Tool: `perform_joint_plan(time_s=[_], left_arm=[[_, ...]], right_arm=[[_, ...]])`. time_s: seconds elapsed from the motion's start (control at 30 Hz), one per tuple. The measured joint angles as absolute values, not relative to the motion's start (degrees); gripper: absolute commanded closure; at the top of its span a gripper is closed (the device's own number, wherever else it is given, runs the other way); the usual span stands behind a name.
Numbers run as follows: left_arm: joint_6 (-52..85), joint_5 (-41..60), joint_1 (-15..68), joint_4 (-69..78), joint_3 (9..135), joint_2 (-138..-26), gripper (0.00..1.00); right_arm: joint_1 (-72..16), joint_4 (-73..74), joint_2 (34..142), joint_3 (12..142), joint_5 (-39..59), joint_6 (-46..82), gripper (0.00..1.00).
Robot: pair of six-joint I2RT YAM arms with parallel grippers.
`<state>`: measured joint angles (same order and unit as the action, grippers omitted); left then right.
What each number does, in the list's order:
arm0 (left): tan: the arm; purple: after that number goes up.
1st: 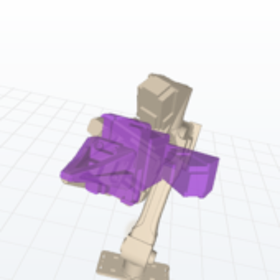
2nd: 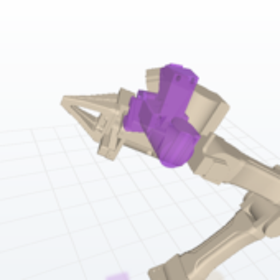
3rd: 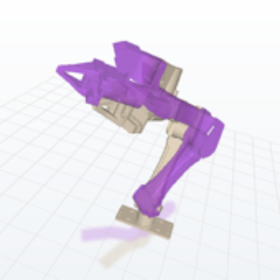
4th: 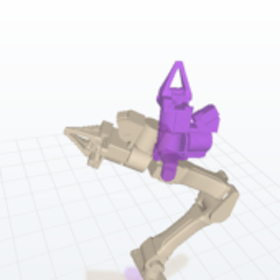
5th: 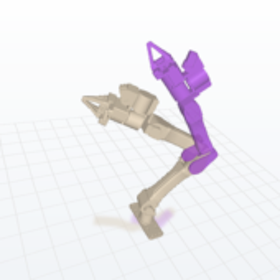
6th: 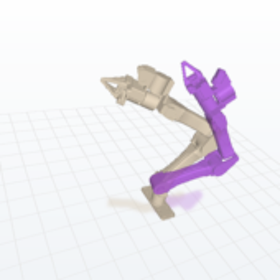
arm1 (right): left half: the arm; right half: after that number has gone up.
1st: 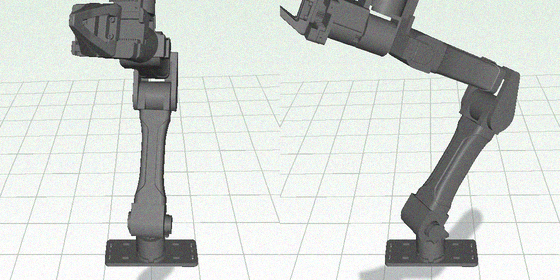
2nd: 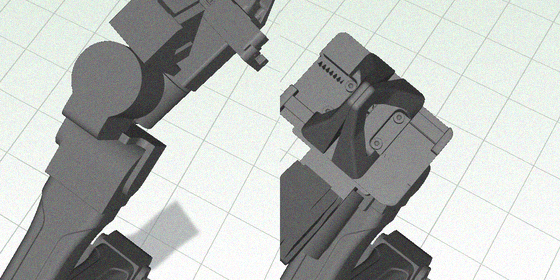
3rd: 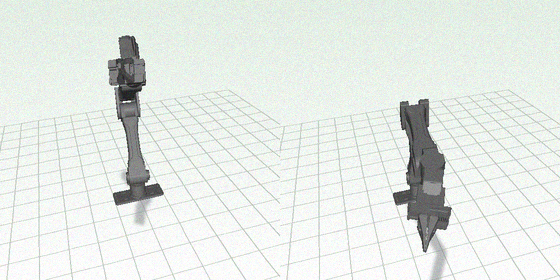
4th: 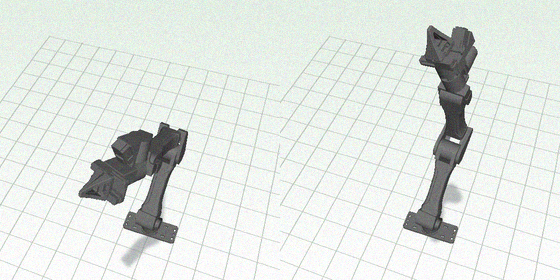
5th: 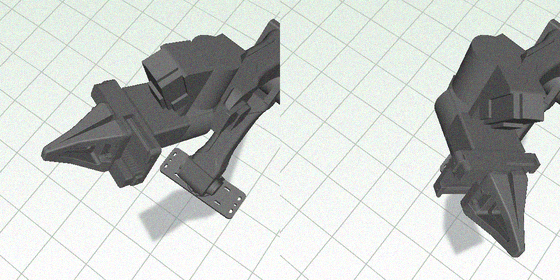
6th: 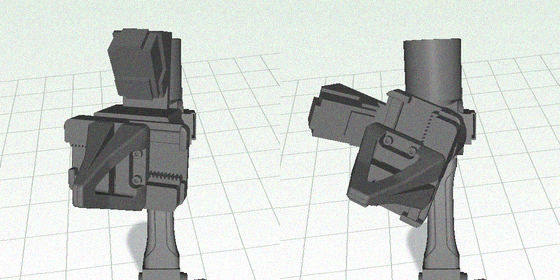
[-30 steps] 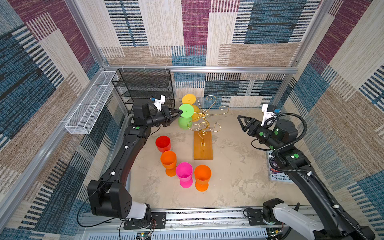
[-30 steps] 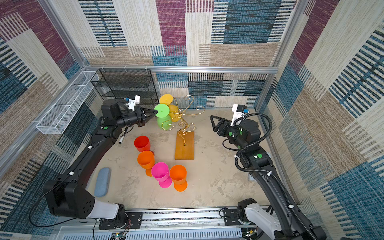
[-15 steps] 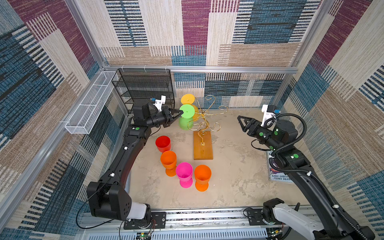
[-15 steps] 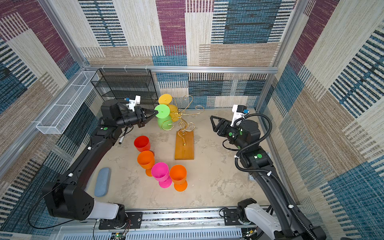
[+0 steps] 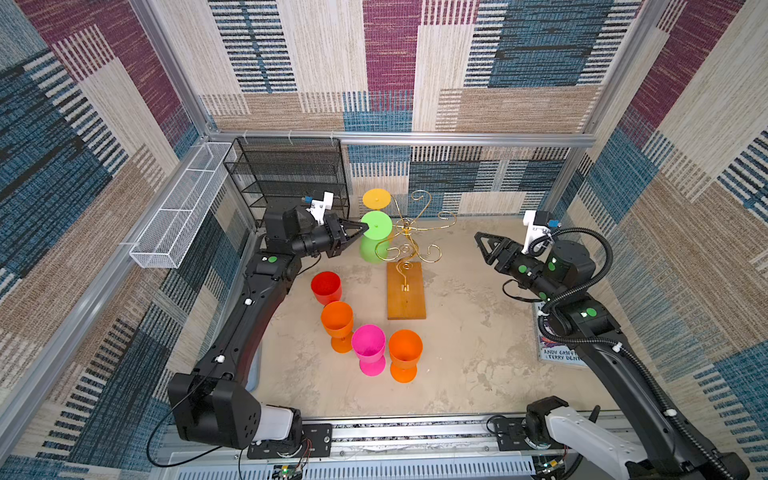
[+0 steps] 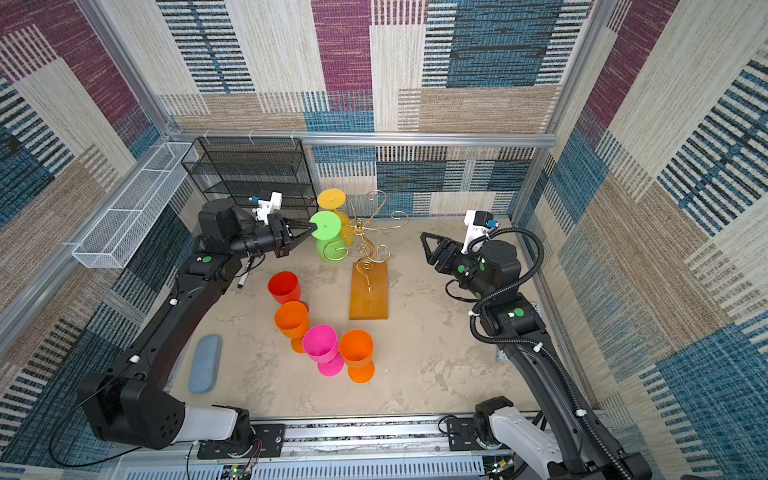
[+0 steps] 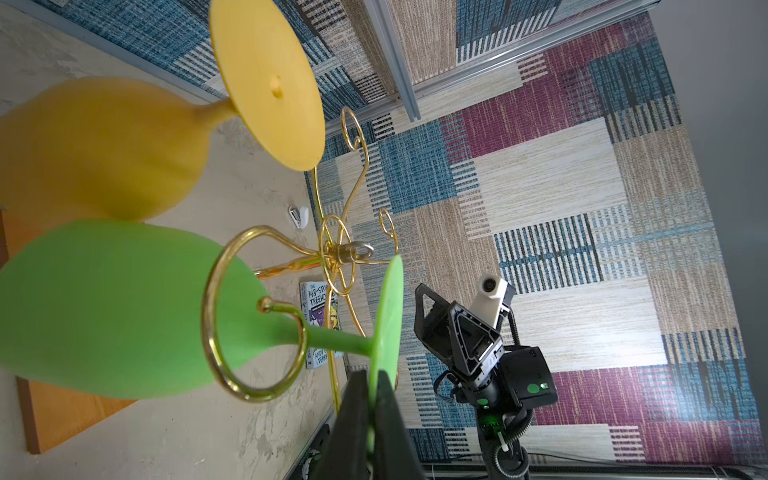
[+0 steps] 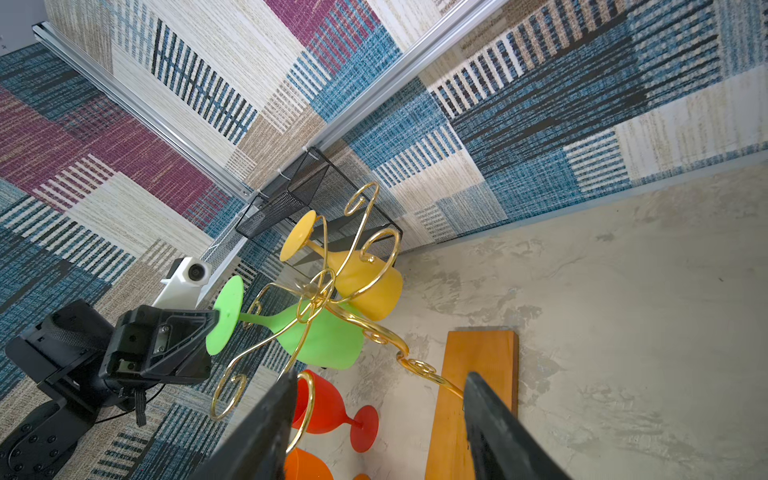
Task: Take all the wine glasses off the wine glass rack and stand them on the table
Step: 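Slide the green glass along the rack hook with the left gripper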
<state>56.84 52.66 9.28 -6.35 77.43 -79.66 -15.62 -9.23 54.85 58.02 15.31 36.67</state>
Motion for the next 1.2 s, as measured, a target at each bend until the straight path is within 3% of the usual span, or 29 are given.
perform_joint_plan(time_s=[0.6,0.87,1.2], left_arm=[[54.0,51.3,9.1,-15.2,75.0,-70.3,1.00],[50.9,51.1,4.1,-24.5,73.8,-63.1,1.00],[45.9,52.6,0.2,-34.0,92.1,-58.8,1.00]], right_arm=[[-15.3,-9.2,54.7,58.0,15.5,37.1,0.35],[-15.1,-9.0,55.1,58.1,16.0,37.1,0.35],[-15.0,-7.9,56.3,58.5,17.0,37.3,0.35]])
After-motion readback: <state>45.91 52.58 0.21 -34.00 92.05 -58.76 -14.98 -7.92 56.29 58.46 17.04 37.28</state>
